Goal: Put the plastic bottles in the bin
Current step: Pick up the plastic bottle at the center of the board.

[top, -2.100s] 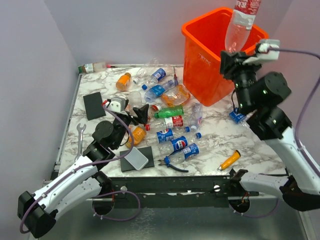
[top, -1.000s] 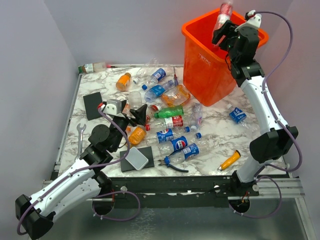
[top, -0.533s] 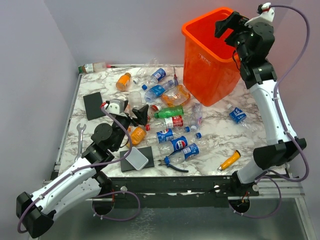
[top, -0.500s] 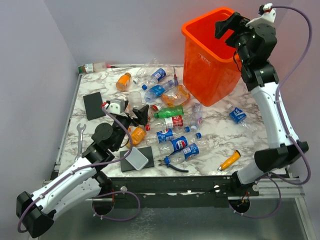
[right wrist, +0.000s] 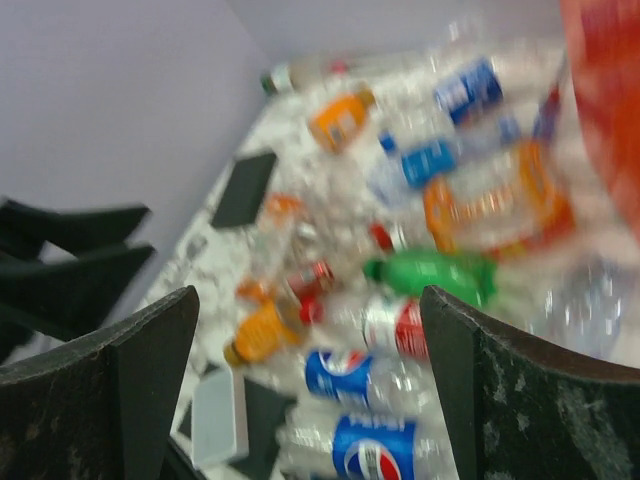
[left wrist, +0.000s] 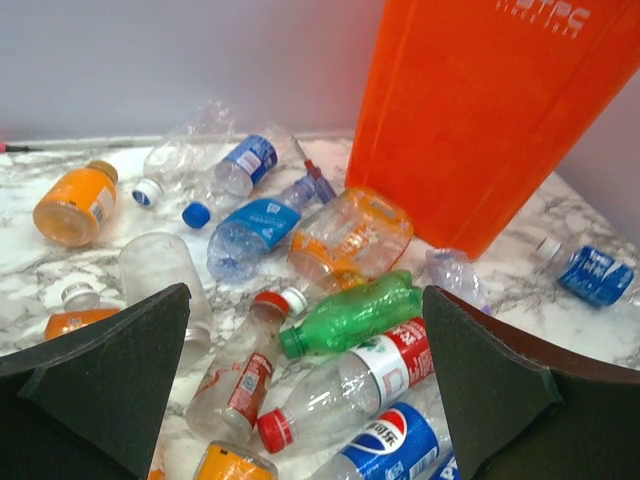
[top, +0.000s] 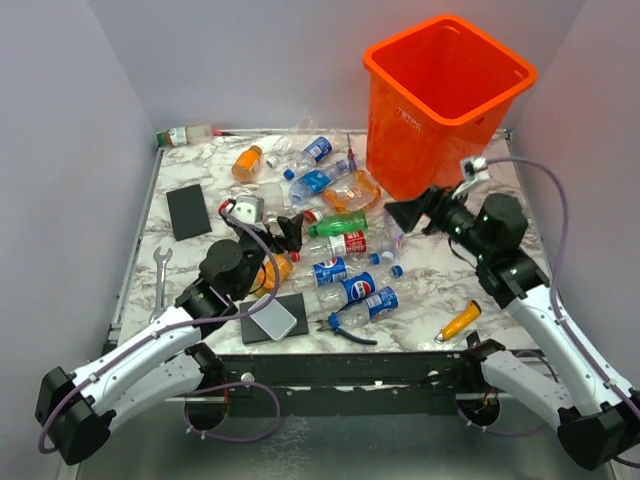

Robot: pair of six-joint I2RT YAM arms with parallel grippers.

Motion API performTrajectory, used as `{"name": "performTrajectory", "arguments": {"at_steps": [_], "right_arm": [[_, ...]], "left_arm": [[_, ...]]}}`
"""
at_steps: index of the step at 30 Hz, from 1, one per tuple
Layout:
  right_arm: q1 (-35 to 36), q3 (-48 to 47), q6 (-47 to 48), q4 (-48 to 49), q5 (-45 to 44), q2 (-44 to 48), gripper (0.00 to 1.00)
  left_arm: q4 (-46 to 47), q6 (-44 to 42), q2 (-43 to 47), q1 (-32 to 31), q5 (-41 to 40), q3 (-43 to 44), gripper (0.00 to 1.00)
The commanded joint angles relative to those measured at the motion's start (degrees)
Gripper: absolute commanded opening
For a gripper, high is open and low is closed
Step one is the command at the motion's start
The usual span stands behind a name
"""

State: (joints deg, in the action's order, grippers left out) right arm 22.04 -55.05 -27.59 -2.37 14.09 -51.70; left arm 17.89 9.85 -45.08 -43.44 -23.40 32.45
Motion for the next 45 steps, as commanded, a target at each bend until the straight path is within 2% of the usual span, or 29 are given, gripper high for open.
{"name": "performTrajectory", "arguments": {"at_steps": [1,4,7,12,14,17,20,24,29,35,38,45], "right_arm": [[0.2,15.8,-5.8,-4.2,2.0,6.3,0.95],[0.2,24.7,-10.3,-7.1,0.1,11.5,0.93],[0.2,30.2,-14.6,-11.0,-3.4,16.9,0.93],[0.2,32.0,-17.7,-15.6,-16.8,25.3,0.96],[0.2,29.1,-17.2,-18.3,-25.6,23.6,0.97],[0.1,23.5,-16.0,-21.8,-37.5,15.0,1.00],[-2.6,21.4,-15.0,-18.8,-42.2,7.3,1.00],[-11.5,22.0,-14.0,-11.6,-42.3,4.4,1.00],[-23.9,20.7,-15.9,-8.2,-36.5,-1.5,1.00],[-28.4,15.0,-12.3,-5.0,-38.4,-10.9,1.00],[-32.9,12.6,-12.3,-4.6,-35.5,-17.4,1.00],[-41.6,12.8,-9.2,-1.7,-27.2,-25.6,1.00]], "left_arm": [[-6.0,-0.3,-4.2,-2.0,-2.0,3.9,0.99],[-10.6,-1.2,-8.1,-4.5,-3.3,7.0,0.99],[-12.7,-2.8,-11.1,-7.3,0.5,8.7,0.99],[-12.4,-4.4,-13.9,-10.1,8.0,8.6,0.99],[-12.4,-4.4,-14.7,-10.6,8.0,8.7,0.99],[-12.4,-3.8,-14.7,-10.8,7.2,8.7,0.99],[-12.2,-3.4,-13.9,-11.0,5.7,8.6,0.99],[-12.3,-3.5,-12.0,-12.4,2.2,8.2,0.99],[-12.4,-3.6,-10.3,-12.8,0.0,8.2,0.99],[-12.9,-4.5,-8.9,-12.9,-1.0,8.6,0.99],[-13.1,-5.1,-8.4,-12.8,-1.5,8.6,0.99],[-13.1,-5.0,-7.8,-12.8,-1.0,8.5,0.99]]}}
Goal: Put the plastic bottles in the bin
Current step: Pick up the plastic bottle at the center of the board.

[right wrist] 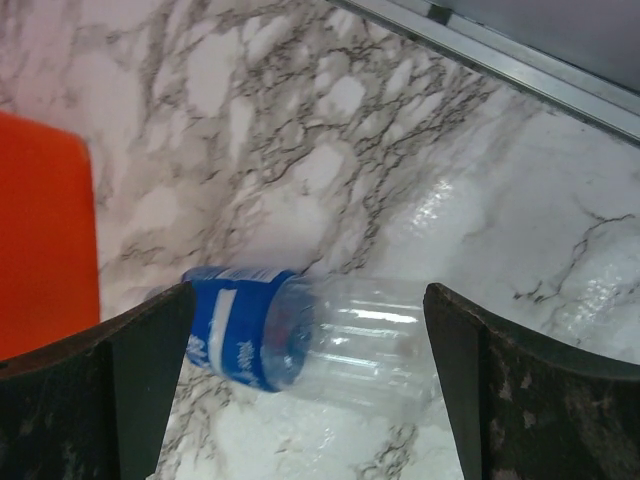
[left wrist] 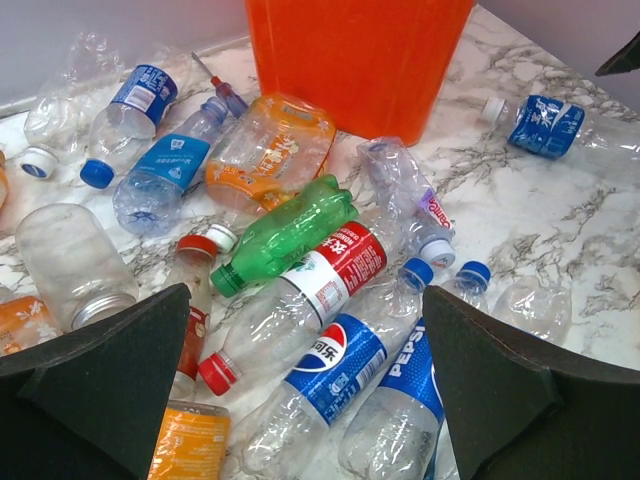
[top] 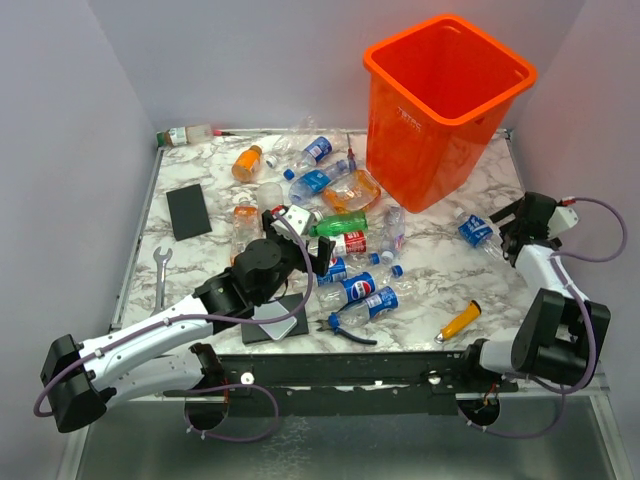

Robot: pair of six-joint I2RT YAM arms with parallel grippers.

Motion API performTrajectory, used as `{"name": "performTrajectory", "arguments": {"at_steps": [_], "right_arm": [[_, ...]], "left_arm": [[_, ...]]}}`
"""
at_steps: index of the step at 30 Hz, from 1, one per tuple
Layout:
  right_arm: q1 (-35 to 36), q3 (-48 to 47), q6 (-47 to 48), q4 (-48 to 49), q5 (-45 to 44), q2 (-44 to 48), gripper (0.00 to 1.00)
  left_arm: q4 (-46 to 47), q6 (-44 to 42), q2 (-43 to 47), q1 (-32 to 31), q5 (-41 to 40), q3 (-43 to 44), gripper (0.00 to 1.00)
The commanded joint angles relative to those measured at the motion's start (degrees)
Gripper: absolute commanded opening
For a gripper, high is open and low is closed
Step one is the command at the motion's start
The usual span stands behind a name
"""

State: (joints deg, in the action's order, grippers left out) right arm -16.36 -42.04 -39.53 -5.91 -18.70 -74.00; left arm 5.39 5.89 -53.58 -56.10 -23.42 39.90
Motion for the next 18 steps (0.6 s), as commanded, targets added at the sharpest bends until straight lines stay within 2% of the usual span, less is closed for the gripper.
{"name": "performTrajectory", "arguments": {"at_steps": [1,12,18], "right_arm": [[-3.5,-0.3,3.0,1.5,6.3,-3.8,1.00],[-3.5,2.3,-0.1,2.8,18.0,-3.8,1.00],[-3.3,6.7,-2.1,3.2,24.0,1.4,0.97]], "left_arm": [[-0.7,-1.1,0.8,-0.2,-0.9,1.1,0.99],[-0.7,-1.0,0.6,-0.2,0.8,1.4,0.99],[-0.7,-0.8,0.7,-0.2,1.1,1.3,0.99]]}}
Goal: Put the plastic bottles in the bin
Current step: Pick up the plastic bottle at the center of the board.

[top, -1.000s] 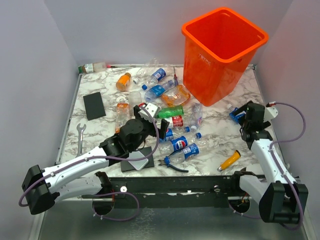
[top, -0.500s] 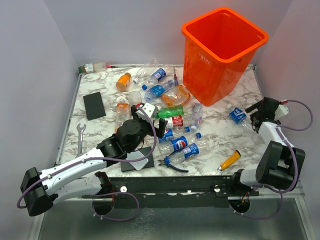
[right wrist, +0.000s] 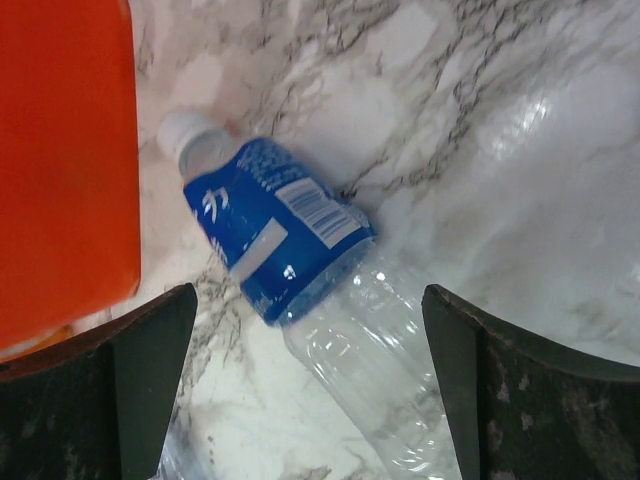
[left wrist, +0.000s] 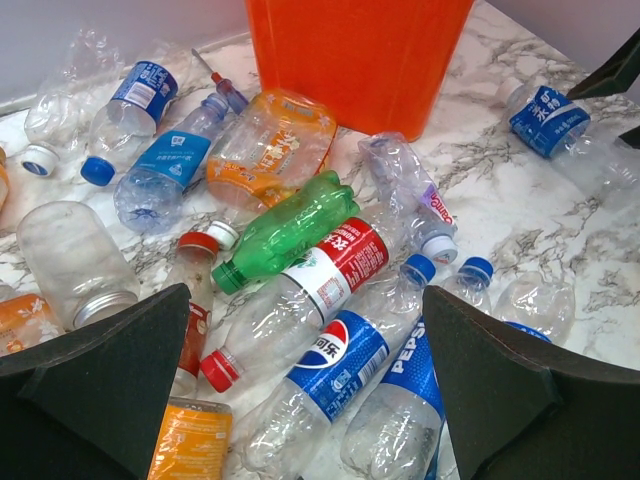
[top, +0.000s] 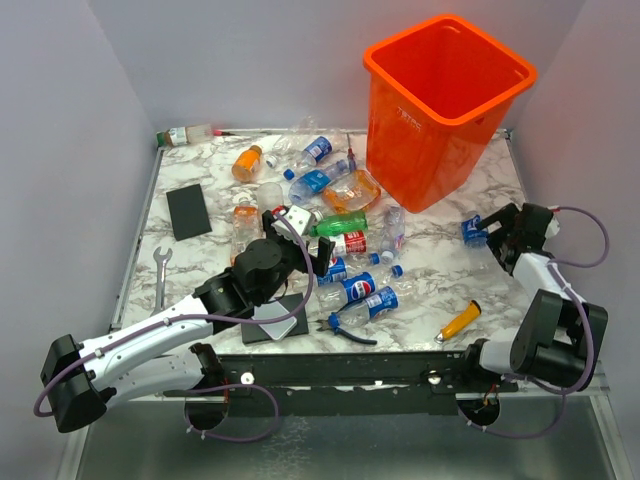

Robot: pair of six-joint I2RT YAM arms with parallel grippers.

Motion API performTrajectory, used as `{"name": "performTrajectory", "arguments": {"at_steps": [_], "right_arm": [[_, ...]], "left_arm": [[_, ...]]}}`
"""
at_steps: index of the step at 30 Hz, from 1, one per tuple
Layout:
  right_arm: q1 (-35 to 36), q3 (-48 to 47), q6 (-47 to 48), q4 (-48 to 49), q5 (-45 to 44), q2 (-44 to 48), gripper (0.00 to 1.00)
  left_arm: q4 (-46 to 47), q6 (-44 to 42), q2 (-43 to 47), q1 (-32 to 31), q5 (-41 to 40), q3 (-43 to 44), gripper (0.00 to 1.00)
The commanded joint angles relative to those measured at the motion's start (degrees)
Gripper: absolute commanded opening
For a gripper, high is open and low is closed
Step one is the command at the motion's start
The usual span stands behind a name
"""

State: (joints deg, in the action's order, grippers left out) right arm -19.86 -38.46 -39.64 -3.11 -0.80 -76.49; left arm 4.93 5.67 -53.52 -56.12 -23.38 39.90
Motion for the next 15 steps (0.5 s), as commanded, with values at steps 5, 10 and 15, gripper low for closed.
{"name": "performTrajectory", "arguments": {"at_steps": [5,10,15], "right_arm": [[0.7,4.0,-0.4,-2.1,6.0,6.1,0.99],[0.9,3.2,1.8,-3.6,6.0,4.8,1.00],[2.4,1.0,2.7,-5.8,5.5,0.1,1.00]], "left_arm": [[-0.3,-0.1,0.1,-0.2,2.5,1.5,0.99],[-0.3,0.1,-0.1,-0.1,3.1,1.5,0.99],[-0.3,-0.1,-0.2,-0.1,2.9,1.5,0.99]]}}
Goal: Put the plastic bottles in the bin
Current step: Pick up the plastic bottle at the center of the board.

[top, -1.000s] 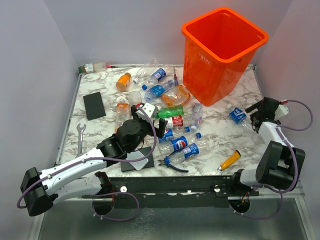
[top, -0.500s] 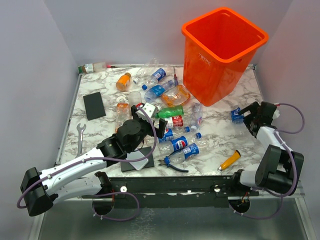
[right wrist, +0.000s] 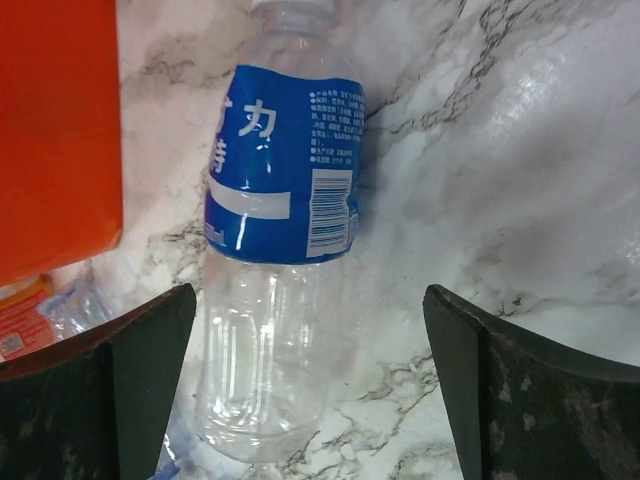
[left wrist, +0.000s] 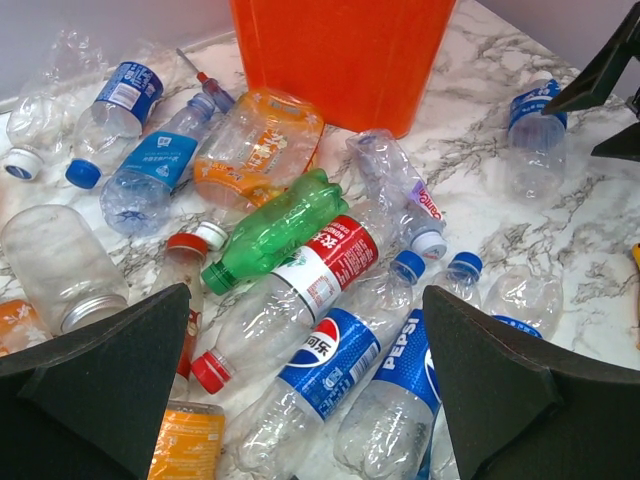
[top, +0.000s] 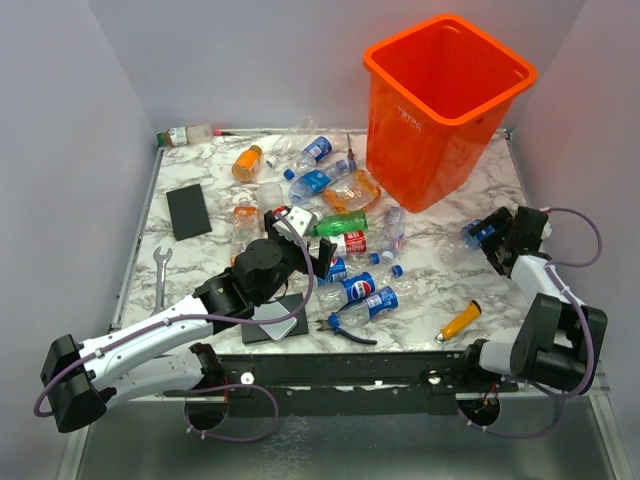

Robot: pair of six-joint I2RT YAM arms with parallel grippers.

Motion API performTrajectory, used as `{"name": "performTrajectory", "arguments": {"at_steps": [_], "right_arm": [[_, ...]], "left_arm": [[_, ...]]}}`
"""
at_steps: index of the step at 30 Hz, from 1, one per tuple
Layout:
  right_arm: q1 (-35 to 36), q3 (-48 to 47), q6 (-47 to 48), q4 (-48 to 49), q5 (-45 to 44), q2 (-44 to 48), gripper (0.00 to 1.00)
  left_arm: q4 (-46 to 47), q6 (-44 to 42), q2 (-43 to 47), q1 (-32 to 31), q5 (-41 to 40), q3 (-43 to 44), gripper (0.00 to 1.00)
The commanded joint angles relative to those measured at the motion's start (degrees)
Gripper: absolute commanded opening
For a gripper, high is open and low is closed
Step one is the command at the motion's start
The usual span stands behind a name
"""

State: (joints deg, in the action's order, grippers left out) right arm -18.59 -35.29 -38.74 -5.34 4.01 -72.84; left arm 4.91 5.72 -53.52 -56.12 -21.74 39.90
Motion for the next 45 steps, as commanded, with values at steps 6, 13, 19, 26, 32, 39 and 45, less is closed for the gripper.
{"name": "performTrajectory", "arguments": {"at_steps": [6,13,19,26,32,39,45], "right_arm": [[1.8,-3.5,2.0,-4.0,-0.1,-7.9,0.97],[1.9,-2.2,1.9,-2.2,0.4,-9.4,0.87],[2.0,1.5,1.5,0.2,1.7,-3.9,0.64],[5.1,1.5,0.1,-4.0,4.4,13.7,0.51],[12.5,-4.6,1.0,-17.2,1.0,33.4,0.49],[16.9,-7.4,11.4,-12.0,22.1,48.4,0.49],[18.6,-6.2,10.6,0.3,38.9,48.9,0.47]], "left_arm": [[-0.4,-0.4,-0.3,-0.2,1.0,1.4,0.99],[-0.4,-0.4,-0.9,-0.2,0.9,1.5,0.99],[-0.4,-0.4,-1.1,-0.1,0.8,1.5,0.99],[-0.5,-0.7,-0.3,-0.2,-1.1,1.3,0.99],[1.0,-0.4,1.5,-0.2,-4.5,0.1,0.99],[7.5,1.3,5.2,-0.1,-4.7,-2.9,0.99],[16.2,7.7,7.3,-0.1,4.8,-1.3,0.99]]}}
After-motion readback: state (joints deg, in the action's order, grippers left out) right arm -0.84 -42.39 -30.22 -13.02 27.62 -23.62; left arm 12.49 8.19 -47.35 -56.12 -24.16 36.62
